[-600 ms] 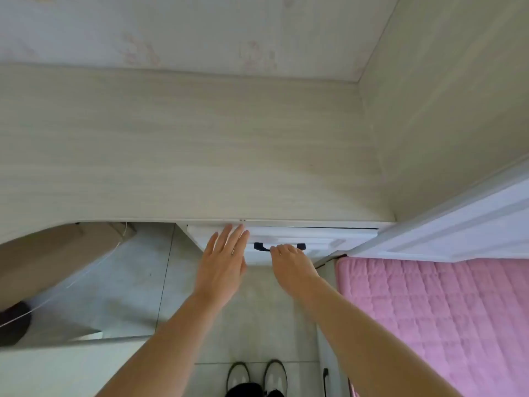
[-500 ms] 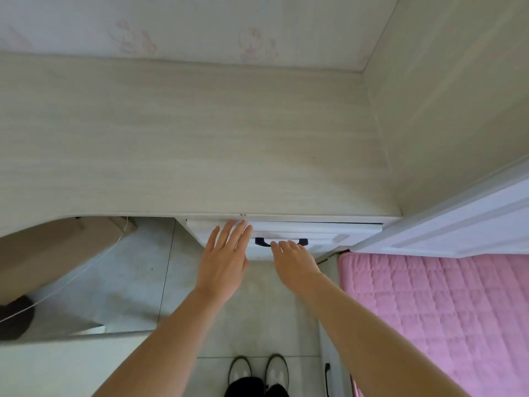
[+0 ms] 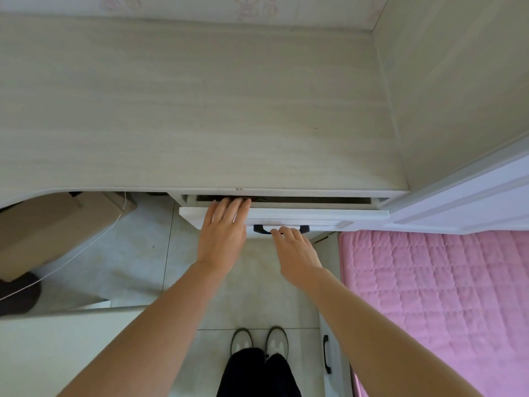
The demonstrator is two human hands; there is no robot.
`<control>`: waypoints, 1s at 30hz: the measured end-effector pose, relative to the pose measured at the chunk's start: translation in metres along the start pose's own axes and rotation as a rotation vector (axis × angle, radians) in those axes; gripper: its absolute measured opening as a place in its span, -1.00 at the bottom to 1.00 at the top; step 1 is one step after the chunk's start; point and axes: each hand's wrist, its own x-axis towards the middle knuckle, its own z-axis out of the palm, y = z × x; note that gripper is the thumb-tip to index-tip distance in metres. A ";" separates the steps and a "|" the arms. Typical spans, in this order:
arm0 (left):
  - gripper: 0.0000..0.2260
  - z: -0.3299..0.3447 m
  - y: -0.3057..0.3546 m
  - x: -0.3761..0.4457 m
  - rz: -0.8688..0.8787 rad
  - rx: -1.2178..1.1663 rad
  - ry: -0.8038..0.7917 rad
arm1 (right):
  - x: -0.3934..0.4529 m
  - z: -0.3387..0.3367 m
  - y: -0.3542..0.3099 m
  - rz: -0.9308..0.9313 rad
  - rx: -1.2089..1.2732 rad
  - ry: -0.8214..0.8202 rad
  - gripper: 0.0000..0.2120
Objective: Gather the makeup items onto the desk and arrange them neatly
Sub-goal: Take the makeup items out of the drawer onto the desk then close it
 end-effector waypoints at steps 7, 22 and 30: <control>-0.61 -0.001 0.011 -0.019 -0.050 -0.045 0.032 | -0.026 0.006 -0.004 -0.044 0.058 -0.017 -0.30; -0.69 -0.018 0.017 -0.039 -0.089 -0.134 -0.009 | -0.043 -0.024 0.045 0.015 -0.034 0.338 -0.38; -0.69 -0.025 0.021 -0.069 -0.048 -0.145 -0.033 | -0.064 -0.008 0.057 0.058 -0.131 0.129 -0.35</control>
